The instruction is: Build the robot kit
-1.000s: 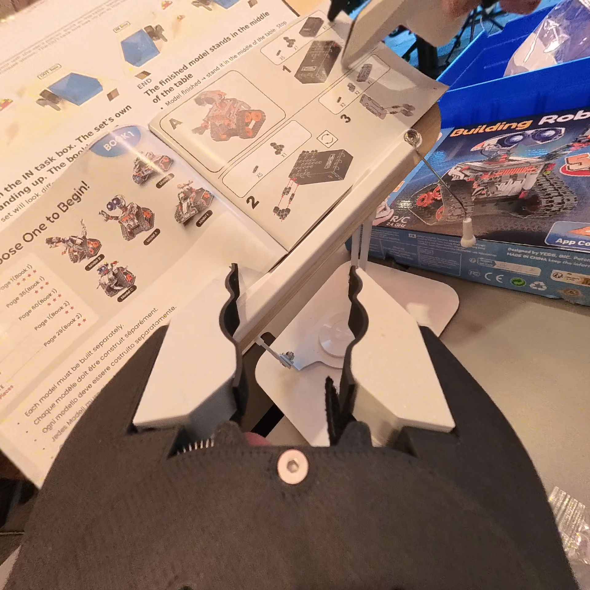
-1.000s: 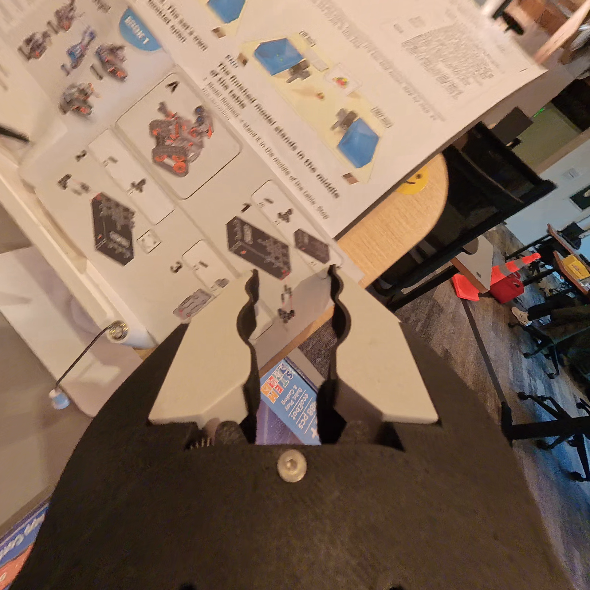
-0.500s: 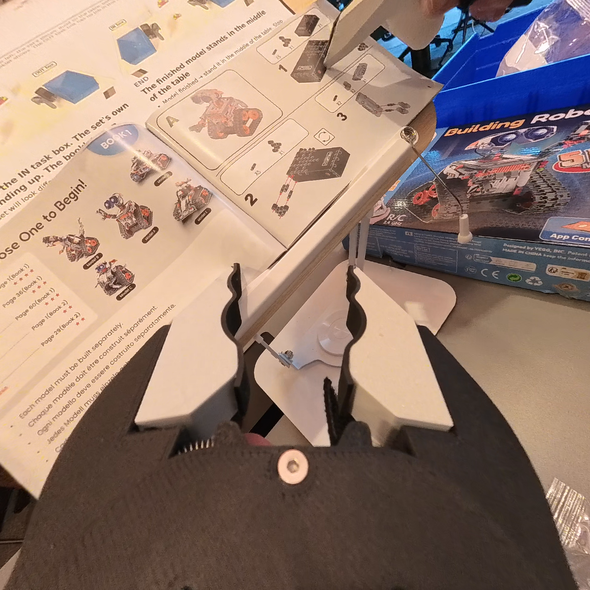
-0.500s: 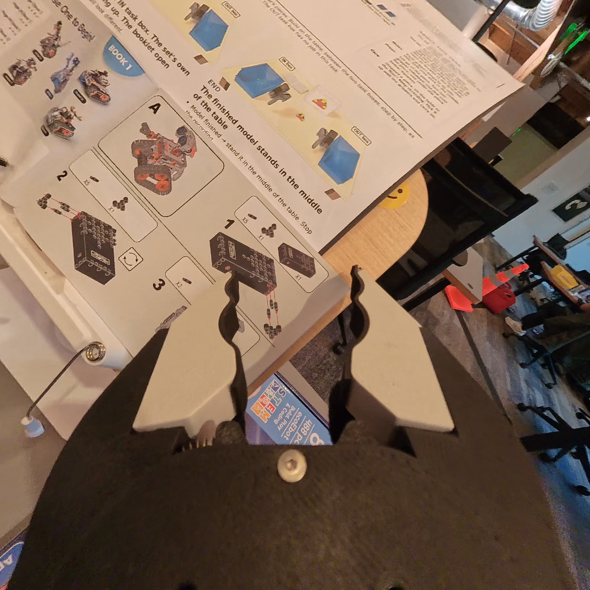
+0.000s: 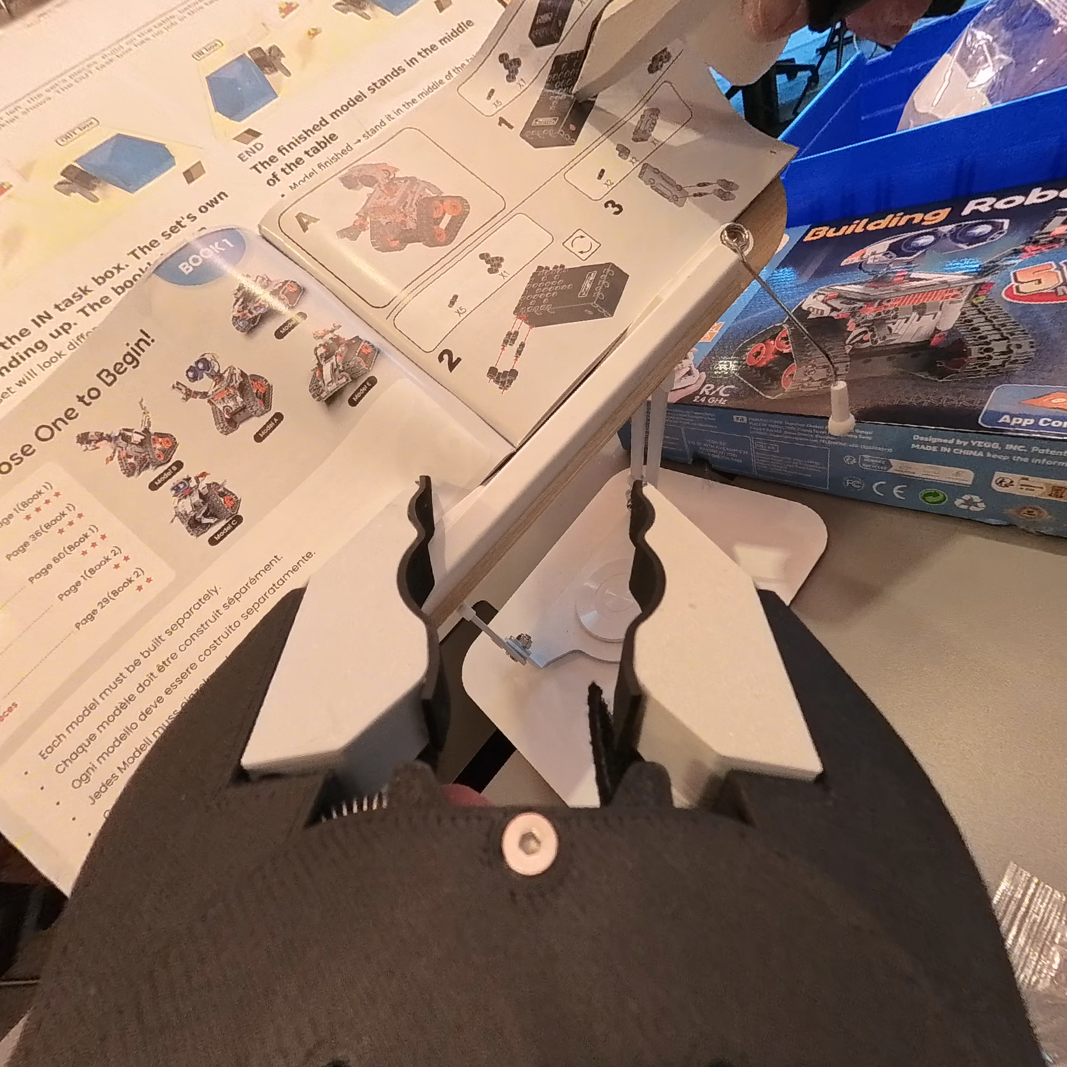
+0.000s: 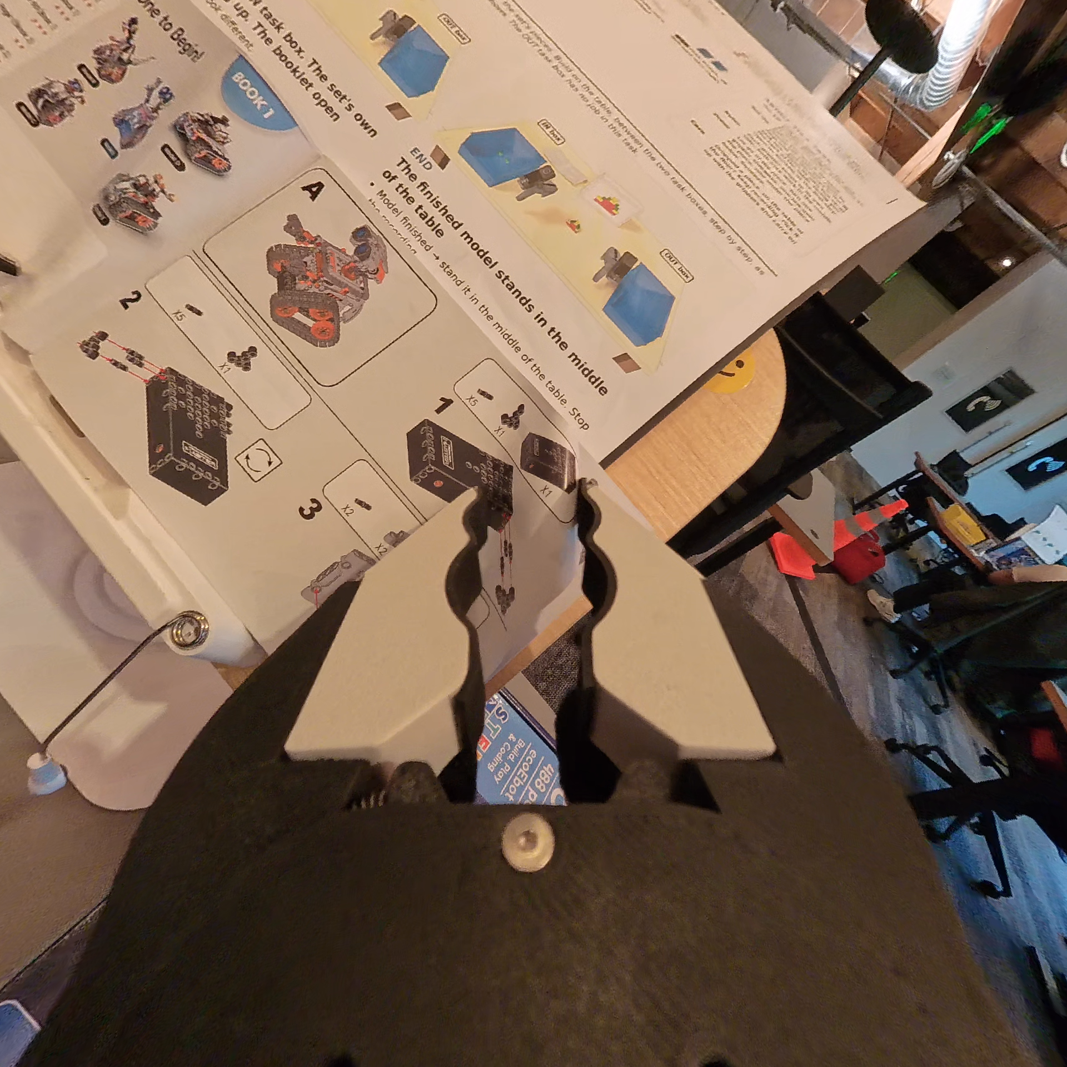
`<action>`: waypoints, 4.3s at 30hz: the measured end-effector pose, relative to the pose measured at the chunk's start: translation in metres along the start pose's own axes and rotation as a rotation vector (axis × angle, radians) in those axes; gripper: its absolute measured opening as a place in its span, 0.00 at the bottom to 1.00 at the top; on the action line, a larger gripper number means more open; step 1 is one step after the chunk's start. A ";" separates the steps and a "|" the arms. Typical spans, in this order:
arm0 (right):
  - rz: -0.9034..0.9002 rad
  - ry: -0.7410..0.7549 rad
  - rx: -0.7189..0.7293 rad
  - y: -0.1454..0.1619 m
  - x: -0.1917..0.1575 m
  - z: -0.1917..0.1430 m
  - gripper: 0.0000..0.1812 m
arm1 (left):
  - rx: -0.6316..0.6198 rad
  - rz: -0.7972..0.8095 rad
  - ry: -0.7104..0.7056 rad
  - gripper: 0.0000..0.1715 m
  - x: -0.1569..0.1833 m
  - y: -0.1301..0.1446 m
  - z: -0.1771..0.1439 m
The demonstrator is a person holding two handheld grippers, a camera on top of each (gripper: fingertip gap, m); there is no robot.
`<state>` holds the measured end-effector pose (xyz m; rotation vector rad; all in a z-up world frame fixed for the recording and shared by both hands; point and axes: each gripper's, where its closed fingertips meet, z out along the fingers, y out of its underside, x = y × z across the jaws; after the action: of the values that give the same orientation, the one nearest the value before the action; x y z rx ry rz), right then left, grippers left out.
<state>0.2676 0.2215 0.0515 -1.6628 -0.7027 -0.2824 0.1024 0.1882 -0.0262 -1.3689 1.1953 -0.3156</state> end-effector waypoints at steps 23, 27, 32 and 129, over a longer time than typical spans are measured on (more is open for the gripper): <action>0.571 -0.730 0.257 -0.145 -0.147 -0.024 0.04 | 0.368 -0.199 0.297 0.42 0.017 -0.065 -0.050; 0.649 -0.761 0.302 -0.165 -0.160 -0.015 0.15 | 0.363 -0.206 0.324 0.46 0.016 -0.063 -0.054; 0.707 -0.803 0.312 -0.173 -0.167 -0.010 0.30 | 0.387 -0.292 0.332 0.42 0.004 -0.063 -0.058; 0.089 -0.324 -0.075 -0.070 -0.178 0.054 0.00 | 0.581 -0.932 -0.137 0.00 -0.138 0.066 -0.073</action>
<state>0.0765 0.2266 -0.0015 -1.8269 -0.8631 0.0271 -0.0436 0.2707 -0.0016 -1.3036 0.2286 -1.1075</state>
